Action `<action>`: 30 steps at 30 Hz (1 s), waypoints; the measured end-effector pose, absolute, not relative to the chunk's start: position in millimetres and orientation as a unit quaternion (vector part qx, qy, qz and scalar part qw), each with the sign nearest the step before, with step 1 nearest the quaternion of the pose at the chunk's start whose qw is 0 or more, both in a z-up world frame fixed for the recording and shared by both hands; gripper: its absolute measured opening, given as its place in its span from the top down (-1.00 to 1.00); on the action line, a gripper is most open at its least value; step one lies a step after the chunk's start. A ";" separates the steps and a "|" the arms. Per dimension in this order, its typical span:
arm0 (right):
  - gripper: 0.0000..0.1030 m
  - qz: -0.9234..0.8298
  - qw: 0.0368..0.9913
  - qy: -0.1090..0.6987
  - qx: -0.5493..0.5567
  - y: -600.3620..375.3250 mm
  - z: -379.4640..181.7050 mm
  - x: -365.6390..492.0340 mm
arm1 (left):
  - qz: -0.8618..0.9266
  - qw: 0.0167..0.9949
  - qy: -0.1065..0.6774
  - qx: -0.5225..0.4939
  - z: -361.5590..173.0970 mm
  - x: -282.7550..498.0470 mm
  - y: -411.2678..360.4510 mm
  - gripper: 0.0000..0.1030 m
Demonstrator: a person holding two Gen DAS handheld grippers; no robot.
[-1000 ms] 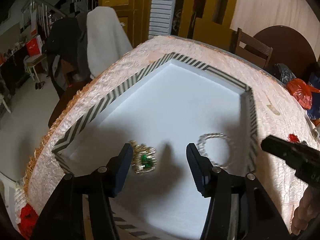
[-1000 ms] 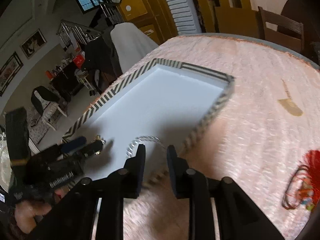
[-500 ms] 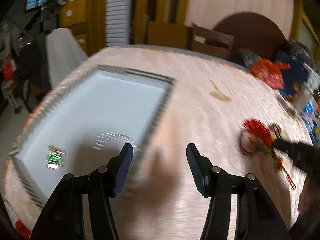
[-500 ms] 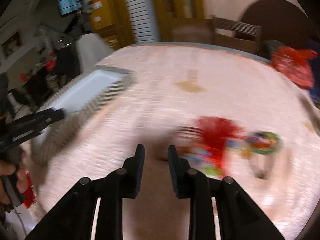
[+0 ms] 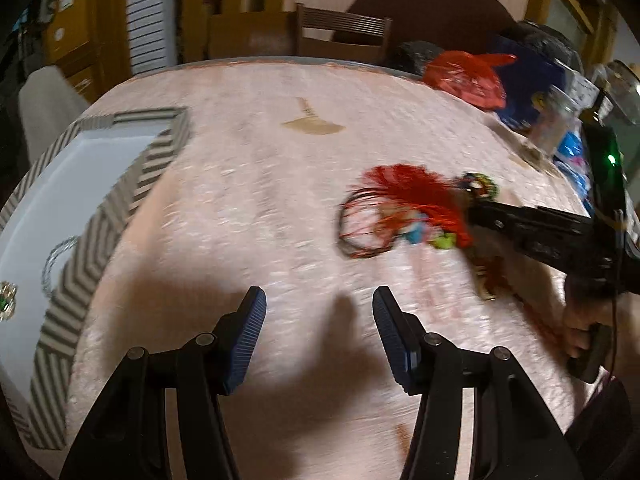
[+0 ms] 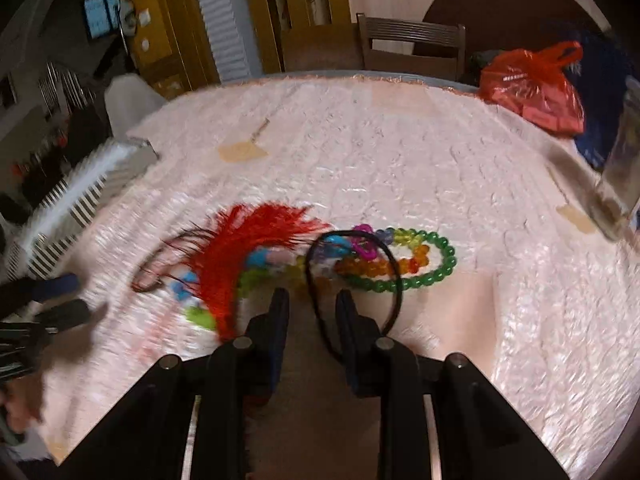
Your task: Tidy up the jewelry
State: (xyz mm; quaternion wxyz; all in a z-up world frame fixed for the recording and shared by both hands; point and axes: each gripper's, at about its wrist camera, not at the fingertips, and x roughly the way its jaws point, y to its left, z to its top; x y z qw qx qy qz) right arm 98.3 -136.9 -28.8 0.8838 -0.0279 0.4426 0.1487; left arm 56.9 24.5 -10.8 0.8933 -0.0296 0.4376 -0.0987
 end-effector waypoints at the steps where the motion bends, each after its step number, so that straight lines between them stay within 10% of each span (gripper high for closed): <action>1: 0.64 0.147 0.886 0.438 -0.023 -138.5 -28.8 99.2 | -0.105 0.892 0.439 -0.030 -10.1 58.9 19.2 -0.29; 4: 0.93 0.131 0.887 0.442 -0.007 -148.2 -29.9 100.1 | -0.139 0.883 0.446 -0.040 -6.3 66.6 -7.3 -0.29; 19: 0.98 0.121 0.882 0.438 0.120 -196.0 -37.8 90.7 | -0.170 0.865 0.471 -0.023 -22.8 80.3 -93.8 -0.29; 23: 0.98 0.117 0.883 0.439 0.118 -194.4 -38.0 90.2 | -0.169 0.872 0.459 -0.003 -24.1 75.1 -85.2 0.25; 30: 0.98 0.112 0.885 0.439 0.111 -191.5 -37.6 90.2 | -0.210 0.864 0.455 -0.037 -24.4 56.0 -50.1 0.31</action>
